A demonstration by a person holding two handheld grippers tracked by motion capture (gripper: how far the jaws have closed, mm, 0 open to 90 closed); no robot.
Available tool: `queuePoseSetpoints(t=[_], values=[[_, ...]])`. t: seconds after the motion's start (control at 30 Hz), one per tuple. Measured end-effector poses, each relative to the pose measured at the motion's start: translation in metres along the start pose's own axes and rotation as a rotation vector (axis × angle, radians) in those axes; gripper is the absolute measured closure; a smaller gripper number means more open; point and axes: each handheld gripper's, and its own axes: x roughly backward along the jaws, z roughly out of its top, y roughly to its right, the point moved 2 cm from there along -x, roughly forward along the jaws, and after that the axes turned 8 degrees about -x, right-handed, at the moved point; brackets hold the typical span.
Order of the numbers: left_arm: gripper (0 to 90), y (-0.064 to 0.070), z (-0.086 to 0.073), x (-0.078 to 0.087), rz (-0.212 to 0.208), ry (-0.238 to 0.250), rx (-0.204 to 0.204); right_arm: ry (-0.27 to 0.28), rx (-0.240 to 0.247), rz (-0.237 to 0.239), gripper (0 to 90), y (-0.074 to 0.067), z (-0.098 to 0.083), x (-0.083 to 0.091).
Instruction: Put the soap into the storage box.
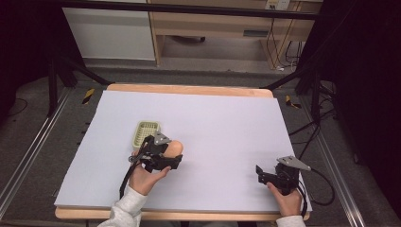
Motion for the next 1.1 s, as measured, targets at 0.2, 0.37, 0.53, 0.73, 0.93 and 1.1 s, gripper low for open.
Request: queuePoseSetpoints(t=[0.2,0.37,0.53,0.73,0.93,1.1], values=[[31.5,-0.009,0.0,0.007,0.019,0.018,0.019,0.001,-0.001,-0.001,6.1,0.0,0.0,0.0],[31.5,-0.017,0.0,0.012,0.036,0.03,0.037,0.002,-0.001,-0.001,6.1,0.0,0.0,0.0],[31.6,-0.023,0.0,0.015,0.052,0.034,0.046,0.001,0.0,0.0,6.1,0.0,0.0,0.0],[31.6,-0.031,-0.001,0.017,0.07,0.044,0.064,0.001,0.0,-0.001,6.1,0.0,0.0,0.0],[31.6,-0.039,-0.001,0.019,0.088,0.043,0.071,0.003,0.004,0.001,6.1,0.0,0.0,0.0],[31.6,-0.043,-0.001,0.019,0.099,0.045,0.078,0.008,0.002,0.002,6.1,-0.001,0.001,0.0]])
